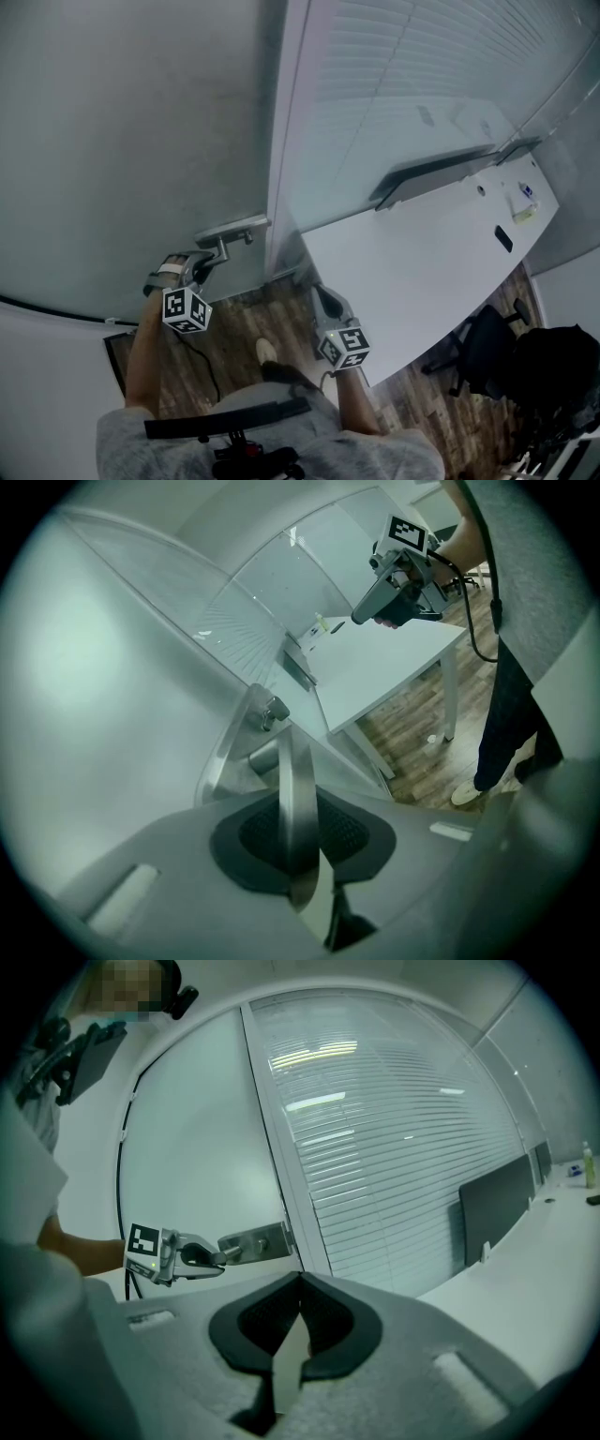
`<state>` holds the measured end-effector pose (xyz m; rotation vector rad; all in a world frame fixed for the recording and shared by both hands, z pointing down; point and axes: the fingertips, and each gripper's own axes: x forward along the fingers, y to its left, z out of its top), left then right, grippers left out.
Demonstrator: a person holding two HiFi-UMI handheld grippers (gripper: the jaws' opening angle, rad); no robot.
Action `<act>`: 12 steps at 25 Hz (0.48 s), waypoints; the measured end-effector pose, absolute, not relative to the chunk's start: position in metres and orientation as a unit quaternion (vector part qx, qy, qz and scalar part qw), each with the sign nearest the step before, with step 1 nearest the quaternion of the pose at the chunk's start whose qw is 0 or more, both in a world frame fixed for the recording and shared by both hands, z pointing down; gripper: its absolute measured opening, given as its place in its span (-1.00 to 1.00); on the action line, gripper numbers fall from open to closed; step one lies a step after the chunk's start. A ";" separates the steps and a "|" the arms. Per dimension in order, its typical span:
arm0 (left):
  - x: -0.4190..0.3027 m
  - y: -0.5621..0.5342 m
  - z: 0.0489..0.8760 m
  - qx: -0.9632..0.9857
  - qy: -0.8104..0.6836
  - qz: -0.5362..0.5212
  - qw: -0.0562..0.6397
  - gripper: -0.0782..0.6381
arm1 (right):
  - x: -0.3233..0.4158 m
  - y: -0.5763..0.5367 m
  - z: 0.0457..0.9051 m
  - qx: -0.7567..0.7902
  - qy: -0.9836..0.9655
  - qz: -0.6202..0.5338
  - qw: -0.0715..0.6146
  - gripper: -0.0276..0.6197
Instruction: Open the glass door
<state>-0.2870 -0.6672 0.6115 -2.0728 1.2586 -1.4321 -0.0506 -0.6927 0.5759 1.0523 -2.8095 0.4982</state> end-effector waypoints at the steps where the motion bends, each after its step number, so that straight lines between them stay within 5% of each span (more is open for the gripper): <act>1: -0.287 -0.667 0.612 -0.727 0.440 -0.502 0.162 -0.64 | -0.050 -0.692 0.576 0.346 -0.922 0.163 0.050 -0.91; 12: -0.279 -0.656 0.610 -0.727 0.435 -0.504 0.169 -0.64 | -0.046 -0.681 0.571 0.350 -0.922 0.158 0.048 -0.91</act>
